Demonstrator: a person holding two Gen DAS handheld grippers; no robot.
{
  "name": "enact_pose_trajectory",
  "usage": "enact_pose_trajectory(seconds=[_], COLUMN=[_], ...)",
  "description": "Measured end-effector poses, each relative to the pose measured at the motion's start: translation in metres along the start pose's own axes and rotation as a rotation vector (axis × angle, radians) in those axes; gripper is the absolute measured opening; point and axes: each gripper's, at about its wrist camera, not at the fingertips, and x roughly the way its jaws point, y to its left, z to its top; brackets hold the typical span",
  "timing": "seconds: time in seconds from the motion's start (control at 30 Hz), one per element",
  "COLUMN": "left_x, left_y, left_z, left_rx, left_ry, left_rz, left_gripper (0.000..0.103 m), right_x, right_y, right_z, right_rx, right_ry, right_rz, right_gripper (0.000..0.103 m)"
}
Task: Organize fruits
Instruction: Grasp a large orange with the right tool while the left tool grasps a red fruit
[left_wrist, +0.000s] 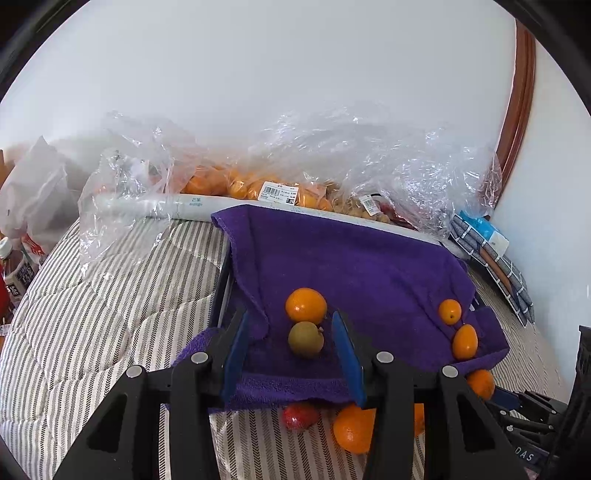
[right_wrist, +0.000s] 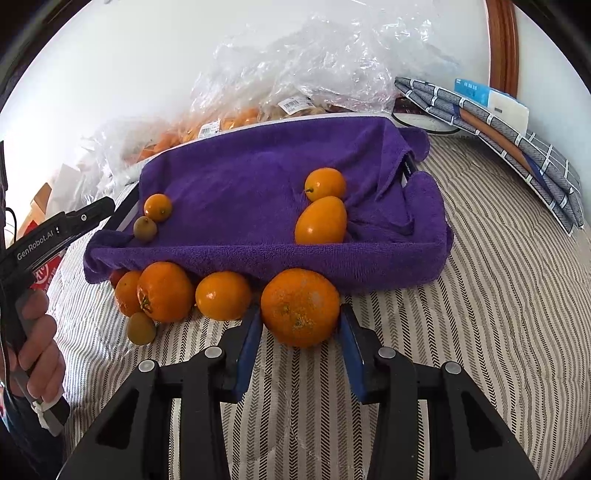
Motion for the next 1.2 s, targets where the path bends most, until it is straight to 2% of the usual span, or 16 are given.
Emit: enact_pose_trajectory(seconds=[0.23, 0.4, 0.67, 0.83, 1.0, 1.1, 1.2], left_x=[-0.015, -0.021, -0.013, -0.010, -0.004, 0.006, 0.011], left_y=[0.012, 0.022, -0.003, -0.005, 0.010, 0.016, 0.015], left_z=[-0.020, -0.036, -0.052, -0.051, -0.048, -0.049, -0.049], left_rx=[-0.036, -0.069, -0.011, -0.014, -0.074, -0.097, -0.106], left_ry=[0.044, 0.093, 0.167, 0.161, 0.153, 0.192, 0.210], left_rz=[-0.055, -0.125, -0.209, -0.165, -0.098, -0.081, -0.097], left_gripper=[0.043, 0.043, 0.043, 0.043, 0.043, 0.032, 0.031], right_x=[-0.024, -0.043, -0.049, -0.048, -0.046, -0.043, -0.040], right_y=[-0.002, -0.005, -0.006, -0.012, -0.020, -0.025, -0.027], right_z=[-0.004, -0.010, -0.022, -0.026, -0.028, -0.029, -0.030], right_rx=[-0.010, -0.010, -0.016, -0.013, 0.001, 0.010, 0.022], right_ry=[-0.045, -0.077, -0.083, -0.069, -0.068, -0.068, -0.065], right_rz=[-0.009, -0.006, 0.011, 0.017, 0.021, 0.027, 0.034], right_gripper=[0.041, 0.041, 0.041, 0.041, 0.041, 0.041, 0.041])
